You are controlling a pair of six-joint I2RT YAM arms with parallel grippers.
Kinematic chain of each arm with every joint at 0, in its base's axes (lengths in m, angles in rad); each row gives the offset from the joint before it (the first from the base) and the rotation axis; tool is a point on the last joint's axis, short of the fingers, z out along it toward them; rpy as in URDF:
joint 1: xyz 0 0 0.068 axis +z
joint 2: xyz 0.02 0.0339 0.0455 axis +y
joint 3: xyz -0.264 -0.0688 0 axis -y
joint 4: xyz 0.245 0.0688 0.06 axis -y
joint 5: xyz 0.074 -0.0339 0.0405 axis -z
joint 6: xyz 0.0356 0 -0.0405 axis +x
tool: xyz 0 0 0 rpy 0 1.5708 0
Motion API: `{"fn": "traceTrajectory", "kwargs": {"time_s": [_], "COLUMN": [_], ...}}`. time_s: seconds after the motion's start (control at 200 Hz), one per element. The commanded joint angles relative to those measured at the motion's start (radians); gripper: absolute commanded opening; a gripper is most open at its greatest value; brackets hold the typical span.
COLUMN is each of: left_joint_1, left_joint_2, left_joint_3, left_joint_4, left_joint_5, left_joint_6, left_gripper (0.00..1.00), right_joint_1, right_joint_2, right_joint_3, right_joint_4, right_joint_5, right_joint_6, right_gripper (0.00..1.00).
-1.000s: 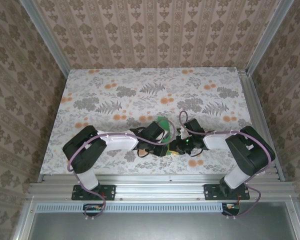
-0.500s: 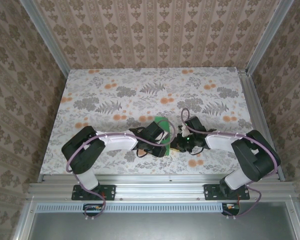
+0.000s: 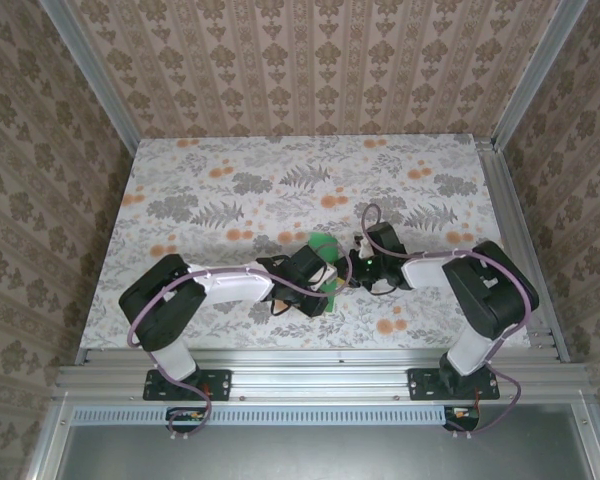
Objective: Fold a paper plane with a square sheet of paper (pick it up from the middle)
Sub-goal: First fold in half a square sheet of paper at the center of the table.
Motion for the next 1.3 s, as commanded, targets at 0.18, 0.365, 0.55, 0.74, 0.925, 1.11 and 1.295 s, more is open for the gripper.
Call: {"fn": "traceTrajectory", "kwargs": {"time_s": [0.18,0.365,0.55,0.74,0.925,1.11,1.295], "left_joint_1": [-0.025,-0.04,-0.047,-0.049,-0.049,-0.049,-0.048], "left_joint_2": [0.041,0.061,0.069,0.068,0.063,0.062,0.06], "left_joint_3": [-0.011,-0.008,-0.017,-0.033,-0.037,-0.039,-0.04], "left_joint_4": [-0.166,-0.206,-0.229,-0.224,-0.224,-0.224,-0.223], "left_joint_5": [-0.081,-0.106,-0.12,-0.116,-0.107,-0.105,-0.097], "left_joint_6": [0.096,0.118,0.123,0.124,0.119,0.115,0.116], "left_gripper": [0.23,0.22,0.21,0.21,0.21,0.21,0.21], "right_joint_1": [0.008,-0.002,-0.006,-0.031,-0.049,-0.051,-0.051], "right_joint_2": [0.084,0.14,0.125,0.149,0.176,0.202,0.231], "right_joint_3": [0.069,0.083,0.101,0.148,0.192,0.253,0.31], "right_joint_4": [0.006,-0.005,-0.061,-0.075,-0.091,-0.135,-0.203], "right_joint_5": [0.066,0.097,0.167,0.153,0.141,0.148,0.178], "right_joint_6": [-0.025,-0.072,-0.099,-0.119,-0.129,-0.145,-0.18], "right_gripper": [0.16,0.15,0.16,0.16,0.16,0.17,0.16]}}
